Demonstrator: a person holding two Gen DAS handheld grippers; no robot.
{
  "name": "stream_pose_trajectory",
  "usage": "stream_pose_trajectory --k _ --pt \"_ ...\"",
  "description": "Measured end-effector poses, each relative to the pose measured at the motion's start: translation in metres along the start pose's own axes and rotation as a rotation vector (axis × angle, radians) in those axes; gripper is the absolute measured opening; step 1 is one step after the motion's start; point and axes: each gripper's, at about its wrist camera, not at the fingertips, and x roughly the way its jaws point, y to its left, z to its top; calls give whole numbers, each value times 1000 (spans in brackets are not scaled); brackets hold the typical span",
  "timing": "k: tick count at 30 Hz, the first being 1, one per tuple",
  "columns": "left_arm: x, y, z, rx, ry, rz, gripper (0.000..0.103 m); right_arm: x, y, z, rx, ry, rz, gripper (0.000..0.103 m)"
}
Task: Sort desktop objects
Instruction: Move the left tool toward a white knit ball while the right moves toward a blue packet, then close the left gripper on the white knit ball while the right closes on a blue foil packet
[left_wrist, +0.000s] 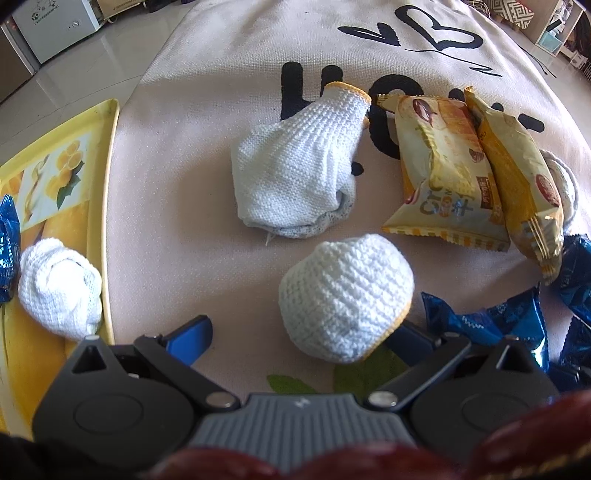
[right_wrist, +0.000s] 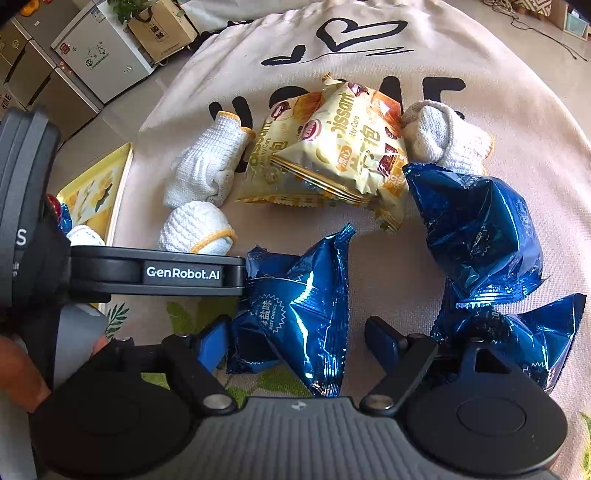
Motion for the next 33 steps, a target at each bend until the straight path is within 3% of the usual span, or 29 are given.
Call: stream_pose_trajectory --k 12,33 --pt "-3 9 -4 -15 14 5 103 1 -3 4 52 17 43 83" --pt "-10 8 -15 -37 21 9 103 7 0 7 51 -10 17 83"
